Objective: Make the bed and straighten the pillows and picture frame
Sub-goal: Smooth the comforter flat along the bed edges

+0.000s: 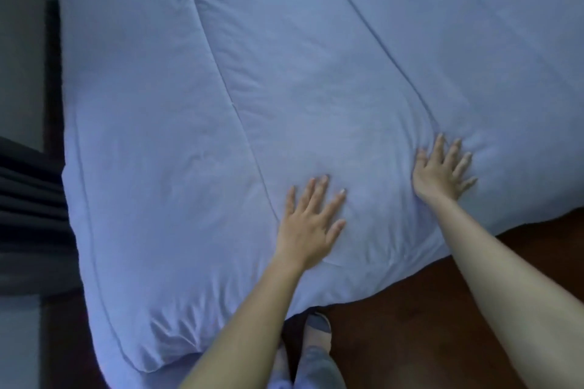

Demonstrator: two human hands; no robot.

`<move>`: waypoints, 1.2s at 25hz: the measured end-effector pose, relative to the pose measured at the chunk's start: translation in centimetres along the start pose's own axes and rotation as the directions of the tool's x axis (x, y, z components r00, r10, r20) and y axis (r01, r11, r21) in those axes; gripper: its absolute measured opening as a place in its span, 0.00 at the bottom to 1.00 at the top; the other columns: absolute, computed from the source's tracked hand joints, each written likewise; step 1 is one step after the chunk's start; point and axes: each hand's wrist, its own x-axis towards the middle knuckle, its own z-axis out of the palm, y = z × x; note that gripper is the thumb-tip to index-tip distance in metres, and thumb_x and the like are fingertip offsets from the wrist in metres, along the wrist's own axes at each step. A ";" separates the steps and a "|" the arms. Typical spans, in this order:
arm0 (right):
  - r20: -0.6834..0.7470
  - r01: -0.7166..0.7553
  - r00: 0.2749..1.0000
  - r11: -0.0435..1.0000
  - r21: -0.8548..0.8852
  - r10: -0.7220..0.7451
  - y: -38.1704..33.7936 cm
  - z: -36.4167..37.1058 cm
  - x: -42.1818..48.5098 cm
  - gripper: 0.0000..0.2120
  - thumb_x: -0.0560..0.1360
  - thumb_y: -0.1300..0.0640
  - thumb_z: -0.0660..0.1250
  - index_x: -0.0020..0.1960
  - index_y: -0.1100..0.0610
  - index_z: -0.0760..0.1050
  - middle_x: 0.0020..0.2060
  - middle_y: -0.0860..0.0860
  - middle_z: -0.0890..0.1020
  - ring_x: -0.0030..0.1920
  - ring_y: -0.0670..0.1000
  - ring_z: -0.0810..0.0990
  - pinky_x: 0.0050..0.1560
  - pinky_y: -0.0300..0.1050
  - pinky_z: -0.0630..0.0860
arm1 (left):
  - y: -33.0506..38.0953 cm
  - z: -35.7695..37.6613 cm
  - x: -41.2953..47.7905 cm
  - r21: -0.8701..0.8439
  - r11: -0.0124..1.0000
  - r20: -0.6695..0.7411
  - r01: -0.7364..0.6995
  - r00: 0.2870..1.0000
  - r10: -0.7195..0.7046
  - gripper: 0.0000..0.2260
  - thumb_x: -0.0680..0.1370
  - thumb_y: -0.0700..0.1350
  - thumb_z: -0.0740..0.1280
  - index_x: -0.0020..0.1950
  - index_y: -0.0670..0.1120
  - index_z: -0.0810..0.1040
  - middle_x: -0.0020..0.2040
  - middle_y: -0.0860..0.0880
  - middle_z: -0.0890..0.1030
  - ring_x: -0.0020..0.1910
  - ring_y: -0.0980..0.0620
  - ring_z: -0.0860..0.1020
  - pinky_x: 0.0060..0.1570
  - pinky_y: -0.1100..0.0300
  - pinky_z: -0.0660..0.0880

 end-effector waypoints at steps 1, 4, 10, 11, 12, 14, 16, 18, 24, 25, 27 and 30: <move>0.030 0.032 0.999 0.999 0.001 -0.032 -0.5 0.4 -1.6 0.29 0.80 0.41 0.47 0.78 0.47 0.45 0.78 0.50 0.43 0.77 0.57 0.40 0.72 0.69 0.41 | -0.7 0.3 -0.4 0.006 1.000 0.018 0.003 1.000 -0.003 0.25 0.79 0.58 0.50 0.76 0.55 0.61 0.77 0.48 0.61 0.76 0.45 0.61 0.71 0.39 0.58; 0.022 0.153 0.988 0.987 0.044 -0.154 -2.6 1.8 -9.2 0.29 0.80 0.44 0.53 0.78 0.51 0.51 0.78 0.53 0.46 0.78 0.57 0.43 0.72 0.70 0.43 | -7.1 0.1 -4.5 0.001 0.961 -0.070 0.276 0.959 -0.275 0.25 0.79 0.59 0.51 0.76 0.57 0.59 0.77 0.49 0.61 0.76 0.46 0.60 0.73 0.45 0.56; 0.308 0.961 0.248 0.273 0.041 -0.919 -8.6 7.6 -23.6 0.26 0.77 0.45 0.57 0.74 0.47 0.62 0.76 0.50 0.60 0.76 0.55 0.58 0.71 0.68 0.52 | -19.0 -1.5 -10.5 -0.052 0.680 -0.099 0.731 0.674 -0.732 0.30 0.76 0.63 0.46 0.77 0.55 0.55 0.78 0.45 0.57 0.76 0.41 0.56 0.71 0.37 0.52; 0.288 0.979 0.191 0.202 0.008 -0.938 -8.4 8.0 -23.2 0.24 0.77 0.44 0.56 0.73 0.45 0.64 0.75 0.48 0.63 0.75 0.54 0.60 0.71 0.66 0.54 | -19.7 -1.8 -10.3 -0.100 0.585 -0.088 0.805 0.579 -0.811 0.31 0.76 0.63 0.46 0.77 0.53 0.54 0.78 0.44 0.56 0.76 0.40 0.54 0.71 0.35 0.49; 0.241 0.980 0.198 0.197 -0.029 -0.950 -7.8 7.8 -21.3 0.23 0.77 0.44 0.55 0.72 0.43 0.65 0.74 0.47 0.65 0.74 0.52 0.63 0.71 0.64 0.57 | -19.5 -2.1 -9.5 -0.152 0.507 -0.081 0.849 0.500 -0.862 0.32 0.75 0.62 0.46 0.77 0.49 0.54 0.78 0.43 0.55 0.76 0.39 0.53 0.70 0.34 0.48; 0.135 0.948 0.307 0.291 -0.126 -0.942 -5.4 6.4 -16.3 0.23 0.76 0.44 0.56 0.71 0.42 0.68 0.72 0.46 0.68 0.72 0.51 0.67 0.69 0.62 0.63 | -17.0 -2.9 -7.1 -0.246 0.460 -0.095 0.853 0.452 -0.887 0.35 0.74 0.60 0.48 0.77 0.43 0.54 0.78 0.40 0.54 0.77 0.38 0.51 0.71 0.34 0.45; 0.071 0.873 0.477 0.462 -0.156 -0.876 -1.2 3.9 -9.8 0.23 0.76 0.44 0.57 0.70 0.44 0.69 0.71 0.47 0.70 0.71 0.52 0.69 0.68 0.62 0.64 | -11.5 -2.6 -3.7 -0.275 0.590 -0.149 0.759 0.573 -0.806 0.35 0.74 0.58 0.50 0.77 0.40 0.54 0.78 0.38 0.55 0.77 0.38 0.51 0.72 0.37 0.44; 0.024 0.793 0.597 0.586 -0.169 -0.802 3.8 0.4 -2.0 0.24 0.76 0.44 0.55 0.71 0.45 0.68 0.72 0.47 0.69 0.72 0.53 0.68 0.69 0.61 0.61 | -3.3 -1.2 0.8 -0.239 0.763 -0.168 0.601 0.748 -0.642 0.33 0.75 0.56 0.50 0.76 0.39 0.58 0.77 0.38 0.58 0.76 0.38 0.55 0.72 0.38 0.47; 0.038 0.593 0.799 0.775 -0.221 -0.600 17.5 -8.4 19.0 0.28 0.77 0.42 0.43 0.76 0.44 0.58 0.77 0.47 0.58 0.77 0.53 0.55 0.72 0.61 0.50 | 18.7 3.7 19.3 -0.104 0.992 -0.023 -0.075 0.997 0.073 0.28 0.79 0.57 0.50 0.75 0.43 0.62 0.76 0.44 0.62 0.75 0.42 0.57 0.72 0.38 0.53; 0.035 0.559 0.823 0.798 -0.224 -0.567 19.3 -9.4 21.4 0.28 0.77 0.42 0.42 0.76 0.44 0.55 0.77 0.47 0.56 0.77 0.53 0.53 0.73 0.61 0.49 | 20.8 4.3 22.0 -0.070 0.986 0.025 -0.150 0.988 0.152 0.28 0.79 0.58 0.49 0.76 0.46 0.59 0.77 0.46 0.60 0.76 0.44 0.55 0.73 0.41 0.49; 0.039 0.492 0.866 0.837 -0.241 -0.498 22.0 -10.9 25.2 0.27 0.78 0.41 0.42 0.77 0.42 0.51 0.78 0.47 0.52 0.78 0.52 0.50 0.73 0.64 0.46 | 22.2 5.0 26.8 0.003 0.985 0.072 -0.173 0.982 0.172 0.27 0.80 0.58 0.49 0.78 0.49 0.53 0.79 0.49 0.54 0.78 0.48 0.52 0.74 0.46 0.42; -0.023 0.297 0.952 0.937 -0.183 -0.306 22.6 -12.5 28.3 0.24 0.81 0.44 0.45 0.77 0.41 0.49 0.78 0.45 0.50 0.78 0.52 0.47 0.71 0.69 0.43 | 16.7 4.3 30.8 0.018 0.988 0.008 0.152 0.988 -0.153 0.27 0.81 0.57 0.49 0.78 0.51 0.49 0.79 0.49 0.51 0.78 0.49 0.50 0.74 0.45 0.43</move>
